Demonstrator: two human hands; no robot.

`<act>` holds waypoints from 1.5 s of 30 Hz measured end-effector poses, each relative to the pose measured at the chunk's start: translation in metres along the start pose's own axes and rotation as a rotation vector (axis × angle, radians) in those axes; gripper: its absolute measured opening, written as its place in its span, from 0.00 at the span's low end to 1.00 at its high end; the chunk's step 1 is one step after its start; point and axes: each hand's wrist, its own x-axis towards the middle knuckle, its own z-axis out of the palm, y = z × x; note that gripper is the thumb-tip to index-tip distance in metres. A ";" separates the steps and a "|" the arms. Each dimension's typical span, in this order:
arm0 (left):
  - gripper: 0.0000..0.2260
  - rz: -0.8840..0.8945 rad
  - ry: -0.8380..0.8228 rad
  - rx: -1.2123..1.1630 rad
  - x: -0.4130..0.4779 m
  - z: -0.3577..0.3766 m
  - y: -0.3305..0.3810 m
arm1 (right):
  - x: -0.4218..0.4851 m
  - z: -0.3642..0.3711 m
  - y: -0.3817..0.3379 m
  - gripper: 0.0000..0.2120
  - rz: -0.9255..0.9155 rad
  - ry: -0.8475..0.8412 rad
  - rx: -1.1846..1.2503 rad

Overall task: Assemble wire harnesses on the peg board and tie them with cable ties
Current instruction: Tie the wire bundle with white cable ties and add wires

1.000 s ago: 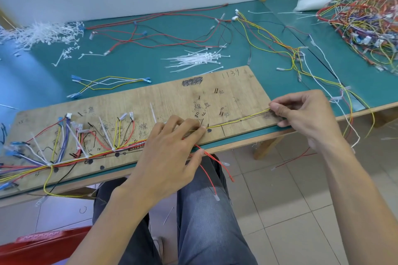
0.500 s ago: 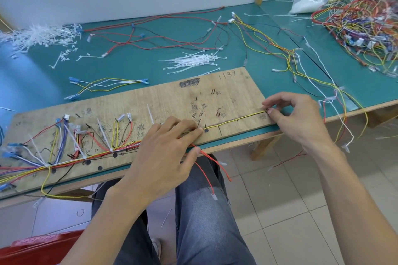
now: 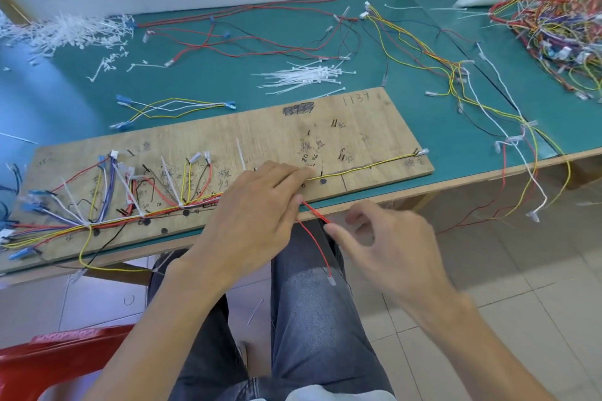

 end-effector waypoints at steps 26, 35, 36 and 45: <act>0.07 -0.064 0.212 -0.233 -0.008 0.004 -0.003 | 0.020 -0.024 0.021 0.06 0.245 -0.330 0.917; 0.05 -0.017 0.097 -0.225 -0.014 0.003 -0.008 | 0.037 -0.022 0.024 0.08 0.269 -0.232 0.839; 0.05 -0.014 0.089 -0.216 -0.015 0.003 -0.008 | 0.041 -0.022 0.024 0.07 0.236 -0.192 0.784; 0.18 0.055 0.100 -0.097 -0.018 0.011 0.001 | 0.063 -0.017 0.024 0.06 0.040 0.012 0.408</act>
